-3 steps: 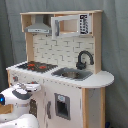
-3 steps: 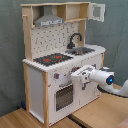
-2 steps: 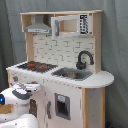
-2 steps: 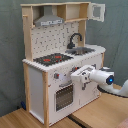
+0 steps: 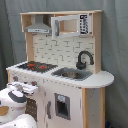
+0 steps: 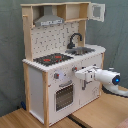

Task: Play with the kitchen

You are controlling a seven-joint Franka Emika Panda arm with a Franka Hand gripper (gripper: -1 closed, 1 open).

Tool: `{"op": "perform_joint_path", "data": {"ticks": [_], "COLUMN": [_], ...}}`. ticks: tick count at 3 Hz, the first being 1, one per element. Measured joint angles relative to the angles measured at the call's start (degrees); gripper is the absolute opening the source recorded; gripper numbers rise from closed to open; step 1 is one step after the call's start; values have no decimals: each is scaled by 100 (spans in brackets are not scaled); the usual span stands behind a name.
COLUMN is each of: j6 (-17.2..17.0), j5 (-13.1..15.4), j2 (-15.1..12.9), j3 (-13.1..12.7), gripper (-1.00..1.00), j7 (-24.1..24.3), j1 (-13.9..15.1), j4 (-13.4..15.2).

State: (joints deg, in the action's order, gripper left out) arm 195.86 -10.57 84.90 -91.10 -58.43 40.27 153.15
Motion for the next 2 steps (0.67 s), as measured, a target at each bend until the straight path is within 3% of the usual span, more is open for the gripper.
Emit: {"op": "perform_joint_path", "data": {"ticks": [1,2], "j6": [-160,-388], "j5": [-374,-563], "j2": [3,19], "j3": [198,451], "gripper": [100,100], "j7": [-1,-1], "j1": [-398,-793], "j4": [259,513]}}
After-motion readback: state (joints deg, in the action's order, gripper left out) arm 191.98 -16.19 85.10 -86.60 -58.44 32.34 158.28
